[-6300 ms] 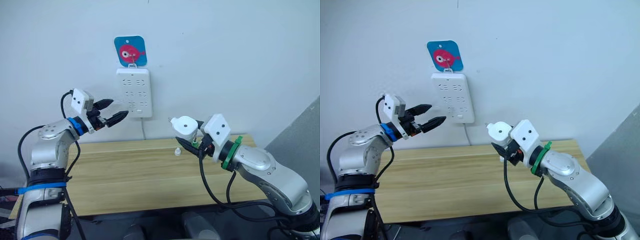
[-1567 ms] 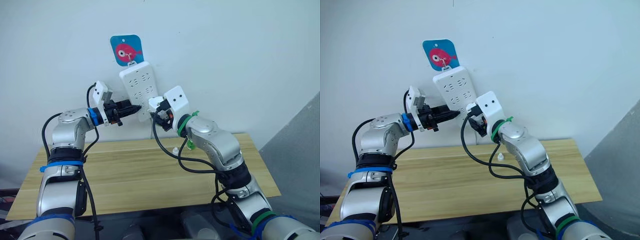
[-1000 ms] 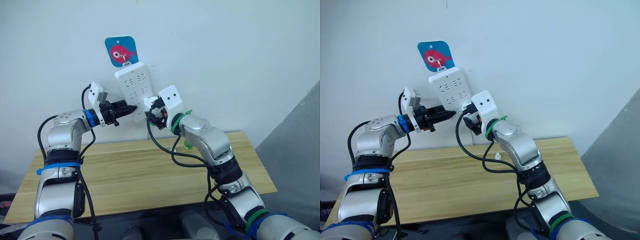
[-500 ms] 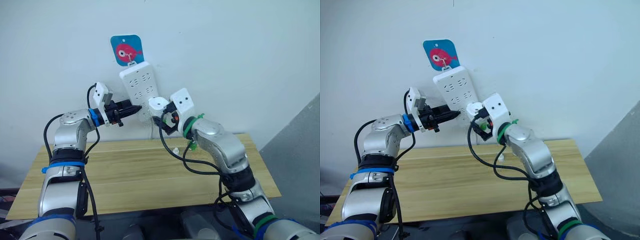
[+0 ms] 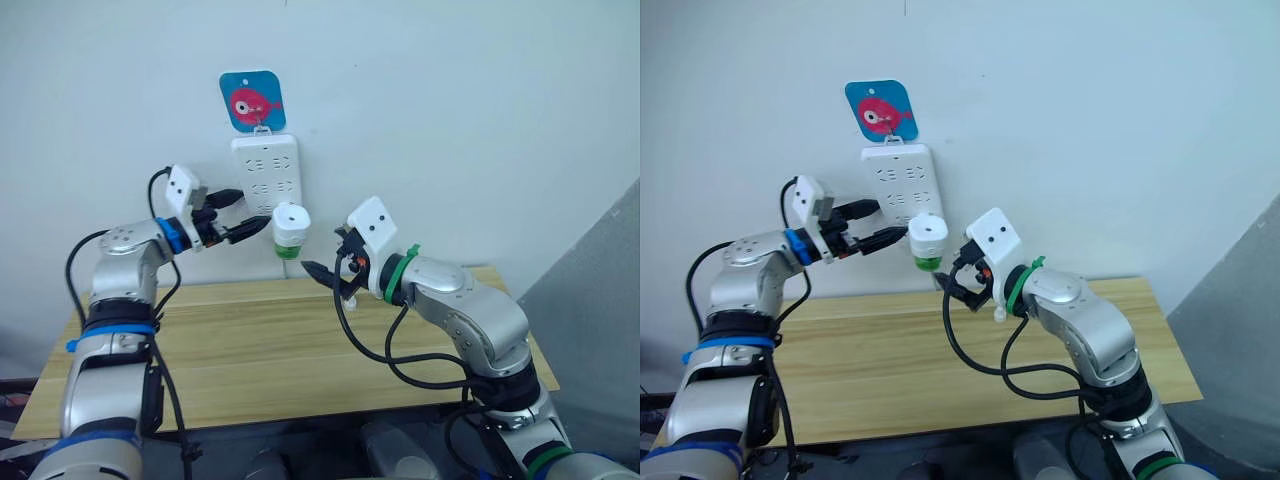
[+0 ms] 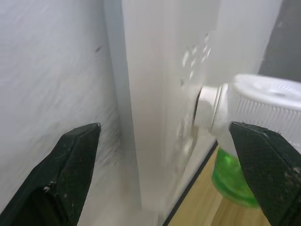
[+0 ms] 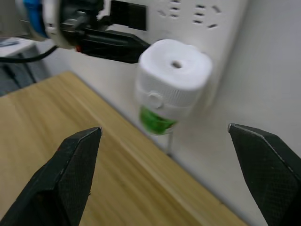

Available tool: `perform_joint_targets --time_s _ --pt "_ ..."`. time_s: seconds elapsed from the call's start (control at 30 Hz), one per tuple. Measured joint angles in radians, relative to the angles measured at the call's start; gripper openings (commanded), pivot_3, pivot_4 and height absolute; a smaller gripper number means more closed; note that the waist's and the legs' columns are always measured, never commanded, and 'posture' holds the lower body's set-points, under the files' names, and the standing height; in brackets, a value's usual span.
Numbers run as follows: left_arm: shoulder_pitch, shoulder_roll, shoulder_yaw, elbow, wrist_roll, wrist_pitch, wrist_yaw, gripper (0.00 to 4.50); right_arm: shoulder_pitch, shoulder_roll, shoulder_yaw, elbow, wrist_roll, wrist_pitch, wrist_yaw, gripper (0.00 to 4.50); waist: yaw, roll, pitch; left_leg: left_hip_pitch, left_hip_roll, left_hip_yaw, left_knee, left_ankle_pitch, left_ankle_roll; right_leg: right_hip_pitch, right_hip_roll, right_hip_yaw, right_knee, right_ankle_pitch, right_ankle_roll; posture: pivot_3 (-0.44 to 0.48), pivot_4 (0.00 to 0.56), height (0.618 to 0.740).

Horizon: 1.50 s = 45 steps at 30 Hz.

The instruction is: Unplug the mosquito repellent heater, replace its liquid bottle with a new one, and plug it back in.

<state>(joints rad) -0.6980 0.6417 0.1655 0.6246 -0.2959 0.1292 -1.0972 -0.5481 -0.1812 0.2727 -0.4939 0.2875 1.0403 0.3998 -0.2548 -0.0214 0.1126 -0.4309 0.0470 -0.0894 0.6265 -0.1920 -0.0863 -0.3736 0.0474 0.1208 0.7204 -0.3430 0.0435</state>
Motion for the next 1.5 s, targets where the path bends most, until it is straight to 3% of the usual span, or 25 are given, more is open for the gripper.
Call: perform_joint_targets --time_s 0.17,0.27,0.47,0.67,0.87,1.5 --pt "0.127 0.063 0.041 -0.129 -0.018 0.044 0.018 4.49 0.012 -0.054 0.013 -0.013 0.011 -0.084 0.066 4.5 0.012 0.0 0.0 0.0 0.0 0.0 -0.001 0.0 0.0 0.0 0.0 0.0 -0.001 0.0 0.0 -0.132 0.084 0.74" --pt "0.258 0.09 0.078 -0.311 -0.061 0.104 0.021 4.49 0.019 -0.069 0.043 -0.009 0.009 -0.147 0.1 4.5 0.018 0.0 0.0 0.0 0.0 0.0 -0.002 0.0 0.0 0.0 -0.001 0.0 -0.002 0.0 0.0 -0.111 0.083 0.74" --pt "0.624 0.098 0.166 -0.809 -0.22 0.299 0.08 4.5 0.024 -0.052 0.07 0.07 -0.027 -0.251 0.091 2.41 0.05 0.001 0.001 0.0 0.001 0.0 -0.003 0.0 0.0 0.0 -0.001 0.0 -0.002 -0.001 -0.001 -0.07 0.079 0.74" --pt "0.853 -0.023 0.19 -1.168 -0.321 0.365 0.232 4.5 0.026 -0.004 0.111 0.161 -0.088 -0.341 0.055 0.12 0.092 0.001 0.001 0.001 0.0 0.003 -0.002 0.0 0.0 0.001 -0.002 0.002 -0.004 -0.001 -0.001 -0.059 0.077 0.74" --pt "0.95 -0.094 0.139 -1.283 -0.311 0.348 0.327 4.5 0.025 0.04 0.118 0.247 -0.144 -0.399 0.019 0.05 0.109 0.001 0.001 0.001 0.0 0.005 -0.003 0.0 0.0 0.001 -0.002 0.003 -0.004 -0.001 -0.001 -0.056 0.078 0.74" --pt "0.95 -0.078 0.095 -1.28 -0.294 0.284 0.342 4.5 -0.019 0.112 0.1 0.355 -0.201 -0.446 -0.032 0.05 0.112 0.001 0.001 0.002 0.0 0.006 -0.003 -0.001 -0.001 0.001 -0.001 0.004 -0.005 -0.001 -0.001 -0.053 0.076 0.74"
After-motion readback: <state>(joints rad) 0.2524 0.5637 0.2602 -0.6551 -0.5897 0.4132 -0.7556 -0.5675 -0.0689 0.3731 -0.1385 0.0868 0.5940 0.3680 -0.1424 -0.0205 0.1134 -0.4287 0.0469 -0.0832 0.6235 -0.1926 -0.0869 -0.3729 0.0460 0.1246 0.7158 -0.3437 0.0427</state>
